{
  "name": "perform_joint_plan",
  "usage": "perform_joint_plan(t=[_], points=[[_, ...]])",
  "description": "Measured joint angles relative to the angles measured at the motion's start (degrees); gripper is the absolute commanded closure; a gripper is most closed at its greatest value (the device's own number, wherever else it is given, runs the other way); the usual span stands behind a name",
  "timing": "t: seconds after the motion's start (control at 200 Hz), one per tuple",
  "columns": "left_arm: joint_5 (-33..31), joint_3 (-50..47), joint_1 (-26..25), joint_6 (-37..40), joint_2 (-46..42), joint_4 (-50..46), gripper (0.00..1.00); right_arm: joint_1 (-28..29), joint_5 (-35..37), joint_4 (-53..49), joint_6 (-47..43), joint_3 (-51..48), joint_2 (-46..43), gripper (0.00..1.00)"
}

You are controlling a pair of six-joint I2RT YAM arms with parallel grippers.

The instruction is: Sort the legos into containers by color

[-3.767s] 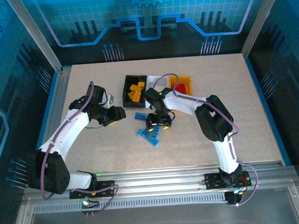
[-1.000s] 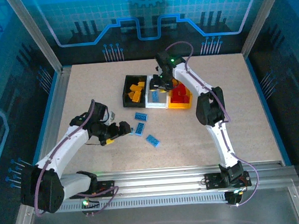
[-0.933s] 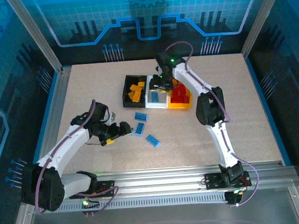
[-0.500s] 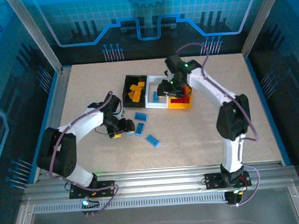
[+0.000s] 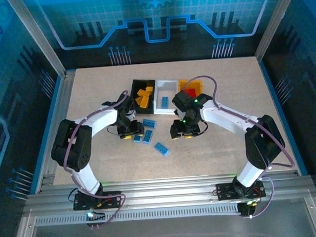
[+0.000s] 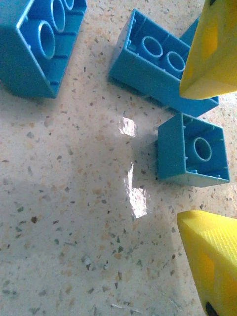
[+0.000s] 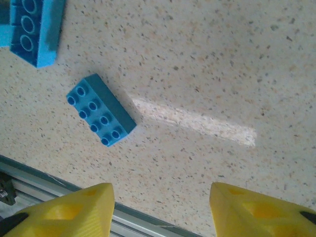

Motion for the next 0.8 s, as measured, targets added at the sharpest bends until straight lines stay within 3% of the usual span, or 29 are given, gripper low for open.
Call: perform_joint_plan(t=[0.25,0.545,0.795], points=[[-0.6,0.0,-0.3,0.0,0.9,0.0,0.40,1.4,0.0,1.4,0.3,-0.1,-0.7,0.44],[-2.6,-1.0,-0.3,1.1,1.9,0.2,0.51,6.7,0.5,1.4,0.4,1.0,2.2,0.41],[-3.4,-1.0,-0.3,2.2,1.6,0.0,0.69,9.4,2.8,0.7,-0.2,3.9,7.7,0.34]])
